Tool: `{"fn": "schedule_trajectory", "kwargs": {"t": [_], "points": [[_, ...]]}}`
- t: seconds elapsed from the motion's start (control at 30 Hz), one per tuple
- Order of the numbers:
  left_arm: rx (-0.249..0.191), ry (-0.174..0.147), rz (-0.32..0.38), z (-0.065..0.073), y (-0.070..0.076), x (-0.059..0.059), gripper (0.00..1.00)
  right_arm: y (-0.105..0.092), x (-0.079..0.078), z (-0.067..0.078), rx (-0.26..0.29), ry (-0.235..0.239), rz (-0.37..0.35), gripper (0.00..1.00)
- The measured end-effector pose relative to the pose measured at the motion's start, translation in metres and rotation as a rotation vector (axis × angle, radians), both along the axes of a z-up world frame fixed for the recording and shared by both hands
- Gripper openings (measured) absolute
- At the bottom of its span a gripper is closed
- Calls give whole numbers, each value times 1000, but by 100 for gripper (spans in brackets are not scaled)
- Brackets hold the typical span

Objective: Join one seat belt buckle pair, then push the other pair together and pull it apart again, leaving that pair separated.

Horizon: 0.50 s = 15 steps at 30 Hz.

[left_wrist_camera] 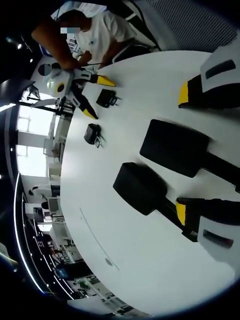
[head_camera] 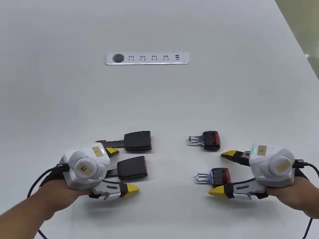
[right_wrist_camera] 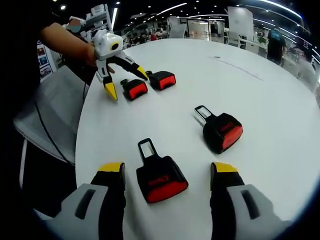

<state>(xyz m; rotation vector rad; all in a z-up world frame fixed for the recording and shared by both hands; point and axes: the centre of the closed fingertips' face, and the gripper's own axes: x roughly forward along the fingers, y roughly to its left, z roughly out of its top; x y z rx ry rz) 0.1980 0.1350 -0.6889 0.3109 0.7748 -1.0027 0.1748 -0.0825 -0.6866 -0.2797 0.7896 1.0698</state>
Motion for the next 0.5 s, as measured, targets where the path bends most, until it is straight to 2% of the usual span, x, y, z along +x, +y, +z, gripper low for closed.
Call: {"fn": "schedule_trajectory", "kwargs": {"t": [0.03,0.1,0.13,0.2,0.33,0.43,0.5], "points": [[4,-12,-14,0,0,1,74,1,1,0,11,7,3,65],[8,-25,-39,2,-3,-1,71,0,-5,2,-3,12,29,58],[12,-26,-47,2,-4,-3,70,-1,-6,2,-11,2,33,56],[35,-52,-83,1,-3,-5,69,-1,-6,2,-13,-6,41,55],[38,-47,-88,2,-3,-6,60,1,-7,4,-20,-12,65,51],[62,-78,-126,0,-2,-6,55,3,-8,6,-27,-11,85,47],[52,-66,-126,-2,-3,-7,55,3,-7,6,-31,-11,89,45]]}}
